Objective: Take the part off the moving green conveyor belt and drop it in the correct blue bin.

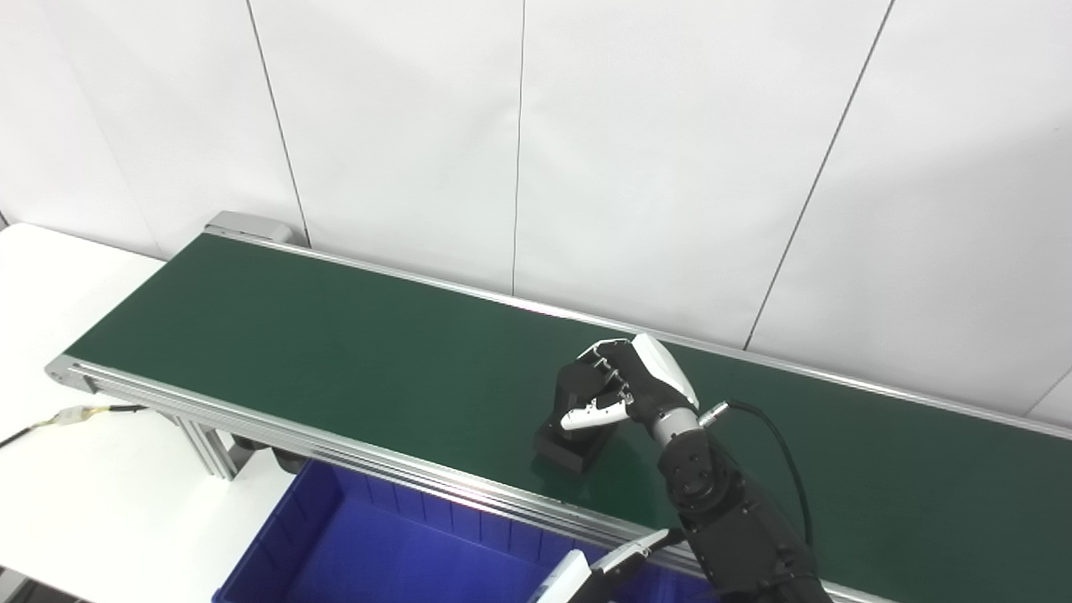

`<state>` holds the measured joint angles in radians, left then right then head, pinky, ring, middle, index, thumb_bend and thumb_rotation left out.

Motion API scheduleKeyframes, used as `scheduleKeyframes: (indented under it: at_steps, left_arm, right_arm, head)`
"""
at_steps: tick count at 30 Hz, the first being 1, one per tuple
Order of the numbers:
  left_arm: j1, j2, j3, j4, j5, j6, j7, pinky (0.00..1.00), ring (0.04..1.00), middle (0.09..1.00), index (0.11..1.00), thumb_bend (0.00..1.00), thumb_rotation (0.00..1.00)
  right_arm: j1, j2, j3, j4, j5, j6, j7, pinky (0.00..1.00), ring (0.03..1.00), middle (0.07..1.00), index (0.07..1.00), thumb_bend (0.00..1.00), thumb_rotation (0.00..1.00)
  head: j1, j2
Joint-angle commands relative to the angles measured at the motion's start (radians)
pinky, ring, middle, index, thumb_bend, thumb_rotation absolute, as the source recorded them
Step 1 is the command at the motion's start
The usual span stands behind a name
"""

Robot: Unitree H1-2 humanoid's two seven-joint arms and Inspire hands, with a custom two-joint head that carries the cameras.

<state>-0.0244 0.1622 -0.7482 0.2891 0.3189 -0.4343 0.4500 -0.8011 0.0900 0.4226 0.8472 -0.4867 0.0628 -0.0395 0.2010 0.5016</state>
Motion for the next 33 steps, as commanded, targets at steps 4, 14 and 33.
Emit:
scheduleKeyframes:
  at_steps: [4, 14, 33]
  left_arm:
    - [-0.007, 0.0, 0.007, -0.035, 0.006, -0.036, 0.001, 0.9, 0.922, 0.928, 0.931, 1.0, 0.5]
    - [-0.014, 0.006, 0.014, -0.02, -0.017, -0.036, -0.015, 0.91, 0.926, 0.926, 0.924, 1.0, 0.49]
    - [-0.004, 0.04, 0.043, -0.026, -0.019, -0.036, -0.038, 0.9, 0.926, 0.929, 0.927, 1.0, 0.43]
  right_arm:
    - [-0.005, 0.009, 0.0, -0.007, -0.004, -0.061, -0.037, 0.27, 0.353, 0.471, 0.562, 0.5, 0.0]
    - [0.07, -0.016, -0.055, -0.128, 0.015, -0.107, -0.115, 0.25, 0.351, 0.472, 0.566, 0.5, 0.0]
    - [0.181, -0.07, -0.165, -0.4, 0.041, -0.078, -0.114, 0.28, 0.366, 0.479, 0.547, 0.51, 0.0]
  head:
    - [-0.003, -0.001]
    - [-0.02, -0.006]
    - [-0.068, -0.005]
